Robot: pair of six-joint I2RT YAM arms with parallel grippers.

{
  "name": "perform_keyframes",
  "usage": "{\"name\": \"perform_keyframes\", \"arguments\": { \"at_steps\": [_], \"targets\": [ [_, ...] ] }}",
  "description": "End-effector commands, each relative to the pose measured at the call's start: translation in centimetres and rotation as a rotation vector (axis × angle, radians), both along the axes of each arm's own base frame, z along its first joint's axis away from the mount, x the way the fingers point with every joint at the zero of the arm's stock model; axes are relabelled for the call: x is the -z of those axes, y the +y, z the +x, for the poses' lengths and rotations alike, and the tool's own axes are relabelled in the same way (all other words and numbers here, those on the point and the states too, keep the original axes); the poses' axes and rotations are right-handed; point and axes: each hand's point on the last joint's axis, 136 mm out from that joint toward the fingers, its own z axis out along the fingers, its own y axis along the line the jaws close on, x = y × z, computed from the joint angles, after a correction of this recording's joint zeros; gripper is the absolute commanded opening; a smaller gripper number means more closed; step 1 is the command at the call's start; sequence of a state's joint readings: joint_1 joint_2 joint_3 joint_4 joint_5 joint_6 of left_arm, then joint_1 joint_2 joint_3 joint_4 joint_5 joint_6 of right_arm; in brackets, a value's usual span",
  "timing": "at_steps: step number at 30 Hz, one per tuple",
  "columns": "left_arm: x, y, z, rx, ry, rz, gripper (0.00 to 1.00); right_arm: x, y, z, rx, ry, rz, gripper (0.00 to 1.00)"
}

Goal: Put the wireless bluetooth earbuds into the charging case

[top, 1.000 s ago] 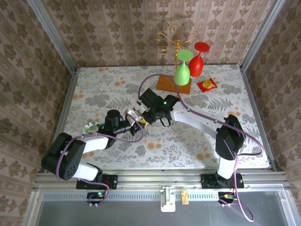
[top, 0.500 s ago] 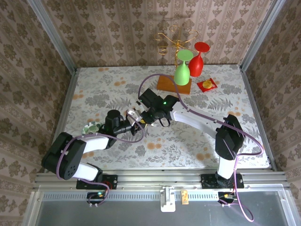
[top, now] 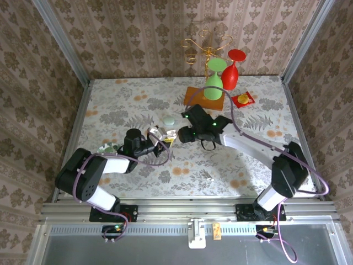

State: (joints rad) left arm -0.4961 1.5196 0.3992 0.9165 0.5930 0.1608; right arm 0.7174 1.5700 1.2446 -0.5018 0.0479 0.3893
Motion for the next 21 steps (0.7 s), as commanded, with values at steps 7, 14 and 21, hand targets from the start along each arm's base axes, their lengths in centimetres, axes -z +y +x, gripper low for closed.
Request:
{"name": "perform_keyframes", "arguments": {
  "at_steps": [7,14,21],
  "targets": [
    [-1.5,0.2,0.6,-0.021,-0.077,-0.032,0.04,-0.2,-8.0,-3.2,0.300,-0.007,0.088,0.62],
    [-2.0,0.2,0.5,-0.021,-0.098,-0.036,0.04,4.7,-12.2,-10.1,0.346,0.211,-0.064,0.64],
    [-2.6,0.6,0.2,-0.028,-0.144,-0.025,0.04,8.7,-12.1,-15.6,0.238,0.401,-0.174,0.58]
  ]
}}
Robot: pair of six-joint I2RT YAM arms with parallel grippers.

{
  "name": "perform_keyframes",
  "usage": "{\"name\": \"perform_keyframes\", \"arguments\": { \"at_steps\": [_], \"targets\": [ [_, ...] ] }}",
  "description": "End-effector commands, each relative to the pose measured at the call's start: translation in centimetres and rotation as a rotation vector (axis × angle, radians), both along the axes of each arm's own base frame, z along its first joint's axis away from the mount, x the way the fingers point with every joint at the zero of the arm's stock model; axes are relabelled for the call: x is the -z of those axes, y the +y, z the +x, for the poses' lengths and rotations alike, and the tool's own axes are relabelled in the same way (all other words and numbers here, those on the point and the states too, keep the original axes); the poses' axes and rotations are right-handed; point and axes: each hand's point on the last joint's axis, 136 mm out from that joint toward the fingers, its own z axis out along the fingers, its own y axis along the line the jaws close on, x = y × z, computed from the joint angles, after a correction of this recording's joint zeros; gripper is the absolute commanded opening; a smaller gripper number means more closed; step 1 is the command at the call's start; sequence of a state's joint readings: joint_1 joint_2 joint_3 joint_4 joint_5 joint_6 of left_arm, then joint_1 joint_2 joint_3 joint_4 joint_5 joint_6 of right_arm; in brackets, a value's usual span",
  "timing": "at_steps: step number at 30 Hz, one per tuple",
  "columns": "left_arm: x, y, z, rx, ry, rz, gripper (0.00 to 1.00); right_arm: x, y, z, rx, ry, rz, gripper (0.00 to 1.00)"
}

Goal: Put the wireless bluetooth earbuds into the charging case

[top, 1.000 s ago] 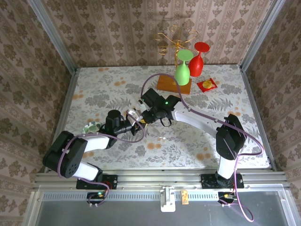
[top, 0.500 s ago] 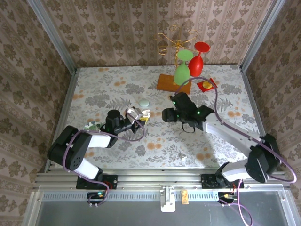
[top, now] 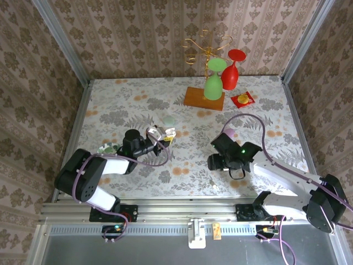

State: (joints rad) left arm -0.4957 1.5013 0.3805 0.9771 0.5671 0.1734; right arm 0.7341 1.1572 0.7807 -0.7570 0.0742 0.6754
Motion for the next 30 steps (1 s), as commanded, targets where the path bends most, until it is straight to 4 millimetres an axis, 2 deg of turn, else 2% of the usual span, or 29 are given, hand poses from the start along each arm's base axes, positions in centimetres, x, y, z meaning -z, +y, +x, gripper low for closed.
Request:
{"name": "perform_keyframes", "arguments": {
  "at_steps": [1,8,13,22,30],
  "targets": [
    [-1.4,0.4,-0.2,-0.006,-0.082,-0.004,0.04,2.1,-0.7,-3.0,-0.022,0.148,-0.080,0.57],
    [-1.9,0.9,-1.8,0.020,-0.125,0.018,0.04,4.3,-0.7,-4.7,-0.092,0.383,-0.271,0.52],
    [-2.0,1.0,-2.4,0.032,-0.141,0.045,0.04,4.7,0.7,-5.3,-0.172,0.493,-0.310,0.49],
    [-1.8,1.0,-2.8,0.038,-0.148,0.064,0.04,5.5,2.1,-6.3,-0.306,0.618,-0.376,0.45],
    [-1.7,1.1,-2.9,0.039,-0.147,0.073,0.04,6.1,1.9,-6.4,-0.345,0.661,-0.428,0.40]
  ]
}}
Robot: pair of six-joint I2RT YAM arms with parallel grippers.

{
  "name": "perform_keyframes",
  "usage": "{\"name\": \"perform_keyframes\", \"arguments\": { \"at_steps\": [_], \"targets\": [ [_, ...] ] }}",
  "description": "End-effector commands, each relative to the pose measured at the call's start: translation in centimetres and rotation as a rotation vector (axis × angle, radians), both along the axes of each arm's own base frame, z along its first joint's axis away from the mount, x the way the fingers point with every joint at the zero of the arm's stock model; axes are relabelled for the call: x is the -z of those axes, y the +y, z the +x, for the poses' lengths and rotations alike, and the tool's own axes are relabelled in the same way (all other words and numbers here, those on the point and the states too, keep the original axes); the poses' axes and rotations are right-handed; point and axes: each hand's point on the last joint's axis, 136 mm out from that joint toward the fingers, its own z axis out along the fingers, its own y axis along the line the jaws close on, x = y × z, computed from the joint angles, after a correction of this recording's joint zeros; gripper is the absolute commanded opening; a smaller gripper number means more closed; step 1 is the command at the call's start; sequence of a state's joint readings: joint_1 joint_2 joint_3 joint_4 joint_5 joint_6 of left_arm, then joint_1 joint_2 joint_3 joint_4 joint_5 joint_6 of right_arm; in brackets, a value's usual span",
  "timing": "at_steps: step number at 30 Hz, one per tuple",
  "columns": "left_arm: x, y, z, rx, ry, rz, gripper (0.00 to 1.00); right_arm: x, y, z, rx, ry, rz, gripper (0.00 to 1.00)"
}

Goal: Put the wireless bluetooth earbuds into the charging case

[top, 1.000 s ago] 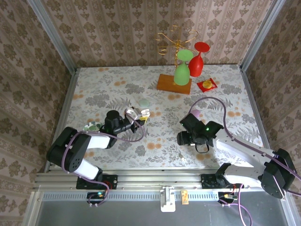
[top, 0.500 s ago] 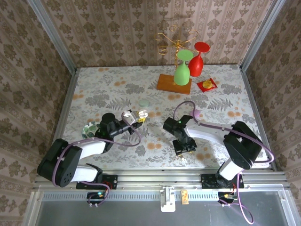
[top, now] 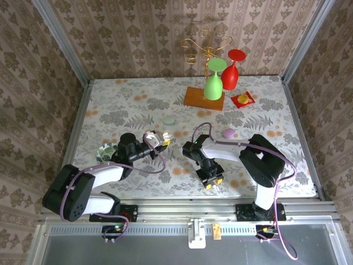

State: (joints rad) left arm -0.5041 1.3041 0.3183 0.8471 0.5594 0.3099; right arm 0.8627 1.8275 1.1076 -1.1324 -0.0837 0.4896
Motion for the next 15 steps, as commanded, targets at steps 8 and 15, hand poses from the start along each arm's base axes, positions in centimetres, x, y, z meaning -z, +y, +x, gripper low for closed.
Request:
{"name": "perform_keyframes", "arguments": {
  "at_steps": [8,15],
  "targets": [
    [-0.3,0.0,-0.4,0.013,-0.025,0.010,0.04,0.2,-0.7,-0.9,-0.045,0.077,-0.046,0.37],
    [-0.3,-0.1,-0.4,0.013,-0.024,0.011,0.04,0.8,-0.7,-0.9,-0.053,0.087,-0.054,0.34]
  ]
}}
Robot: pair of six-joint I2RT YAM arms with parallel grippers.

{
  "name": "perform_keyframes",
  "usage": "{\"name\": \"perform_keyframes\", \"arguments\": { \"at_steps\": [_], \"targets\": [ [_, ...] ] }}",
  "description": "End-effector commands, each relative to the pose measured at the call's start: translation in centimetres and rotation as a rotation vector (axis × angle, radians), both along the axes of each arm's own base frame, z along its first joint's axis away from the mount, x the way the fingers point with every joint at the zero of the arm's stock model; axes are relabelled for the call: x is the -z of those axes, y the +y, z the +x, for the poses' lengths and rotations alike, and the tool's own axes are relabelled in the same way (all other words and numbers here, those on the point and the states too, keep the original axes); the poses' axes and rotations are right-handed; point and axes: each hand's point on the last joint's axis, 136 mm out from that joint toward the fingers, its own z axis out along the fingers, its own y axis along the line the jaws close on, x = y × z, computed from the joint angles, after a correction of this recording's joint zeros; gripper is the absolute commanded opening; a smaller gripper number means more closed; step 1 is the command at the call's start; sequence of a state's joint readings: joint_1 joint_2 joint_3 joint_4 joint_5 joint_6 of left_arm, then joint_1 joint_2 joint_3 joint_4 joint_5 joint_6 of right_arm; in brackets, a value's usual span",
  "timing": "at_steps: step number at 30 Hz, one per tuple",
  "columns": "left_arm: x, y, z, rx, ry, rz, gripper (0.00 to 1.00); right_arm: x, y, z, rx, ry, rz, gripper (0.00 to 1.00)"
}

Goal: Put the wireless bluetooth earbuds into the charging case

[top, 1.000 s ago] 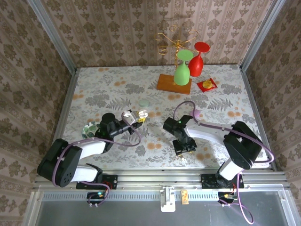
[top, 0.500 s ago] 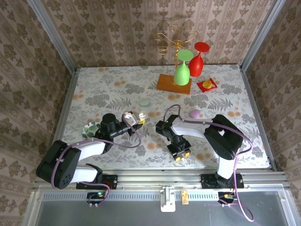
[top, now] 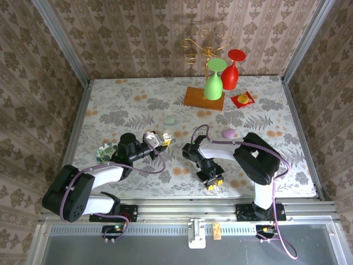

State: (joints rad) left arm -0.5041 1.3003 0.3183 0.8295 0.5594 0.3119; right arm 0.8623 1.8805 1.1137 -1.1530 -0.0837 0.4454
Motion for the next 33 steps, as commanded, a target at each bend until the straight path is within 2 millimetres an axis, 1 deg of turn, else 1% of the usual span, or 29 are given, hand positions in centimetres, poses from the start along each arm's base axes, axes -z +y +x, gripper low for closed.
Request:
{"name": "perform_keyframes", "arguments": {
  "at_steps": [1,9,11,13,17,21,23,27,29,31,33],
  "targets": [
    [-0.6,-0.1,-0.3,0.013,-0.034,0.003,0.04,0.1,-0.2,-0.5,-0.016,0.034,-0.019,0.33],
    [-0.6,-0.2,-0.4,0.015,-0.033,0.005,0.04,1.0,-0.6,-0.6,-0.022,0.042,-0.036,0.29],
    [-0.6,-0.2,-0.4,0.015,-0.033,0.006,0.04,1.0,-0.7,-0.4,-0.028,0.032,-0.044,0.26],
    [-0.6,-0.2,-0.3,0.017,-0.033,0.007,0.04,0.9,-0.8,-0.1,-0.035,0.016,-0.047,0.23],
    [-0.7,-0.3,-0.4,0.018,-0.034,0.005,0.04,0.1,-0.8,0.5,-0.045,-0.024,-0.043,0.21],
    [-0.9,-0.4,-0.4,0.026,-0.036,0.005,0.04,-2.0,0.1,2.3,-0.066,-0.126,0.012,0.19],
    [-1.0,-0.5,-0.4,0.032,-0.035,0.005,0.04,-3.3,0.9,3.9,-0.070,-0.216,0.051,0.18],
    [-1.2,-0.8,-0.6,0.050,-0.033,-0.003,0.04,-6.0,3.5,7.9,-0.071,-0.414,0.180,0.17],
    [-1.4,-1.0,-0.8,0.063,-0.024,-0.014,0.04,-7.9,4.9,9.9,-0.086,-0.521,0.251,0.16],
    [-1.4,-1.2,-1.2,0.094,-0.007,-0.015,0.04,-10.3,6.2,11.9,-0.096,-0.633,0.337,0.16],
    [-1.5,-1.9,-2.2,0.154,0.009,-0.026,0.05,-12.8,7.4,13.5,-0.094,-0.734,0.437,0.16]
  ]
}}
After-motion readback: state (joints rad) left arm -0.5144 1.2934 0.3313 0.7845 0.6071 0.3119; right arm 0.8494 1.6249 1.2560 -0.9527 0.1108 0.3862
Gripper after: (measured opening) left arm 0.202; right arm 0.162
